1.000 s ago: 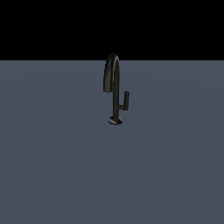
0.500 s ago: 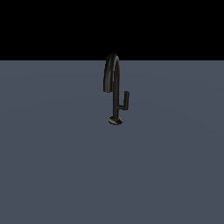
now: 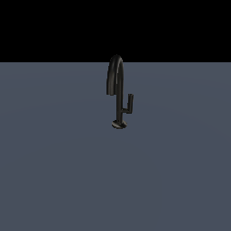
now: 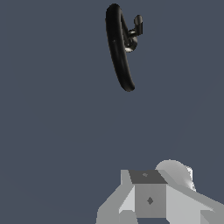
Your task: Turn on the faucet by rotating a designated handle.
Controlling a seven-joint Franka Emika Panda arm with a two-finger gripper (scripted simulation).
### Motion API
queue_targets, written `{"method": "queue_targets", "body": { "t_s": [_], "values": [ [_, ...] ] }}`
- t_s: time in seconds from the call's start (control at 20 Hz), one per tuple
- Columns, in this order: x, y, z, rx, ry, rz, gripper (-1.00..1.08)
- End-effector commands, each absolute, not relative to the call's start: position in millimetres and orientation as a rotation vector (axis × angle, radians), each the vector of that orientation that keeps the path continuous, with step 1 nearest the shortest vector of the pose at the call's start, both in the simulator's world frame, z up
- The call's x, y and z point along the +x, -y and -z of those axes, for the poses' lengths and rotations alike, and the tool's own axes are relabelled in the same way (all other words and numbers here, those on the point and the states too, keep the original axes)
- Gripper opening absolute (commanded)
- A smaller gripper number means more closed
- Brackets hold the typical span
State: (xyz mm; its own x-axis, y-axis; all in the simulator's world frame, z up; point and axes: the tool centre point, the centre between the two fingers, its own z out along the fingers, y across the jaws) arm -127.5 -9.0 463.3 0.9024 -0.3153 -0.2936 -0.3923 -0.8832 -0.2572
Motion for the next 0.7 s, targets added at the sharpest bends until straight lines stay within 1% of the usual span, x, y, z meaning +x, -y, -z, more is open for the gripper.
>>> {"method": "queue_targets", "body": {
  "t_s": [0.0,0.65],
  "values": [
    [-111.8,11.3,-457.1,-2.701,-0.574,-0.393,-1.00],
    [-34.9,29.0,-413.8,-2.390,-0.804,-0.601,-1.00]
  ]
}}
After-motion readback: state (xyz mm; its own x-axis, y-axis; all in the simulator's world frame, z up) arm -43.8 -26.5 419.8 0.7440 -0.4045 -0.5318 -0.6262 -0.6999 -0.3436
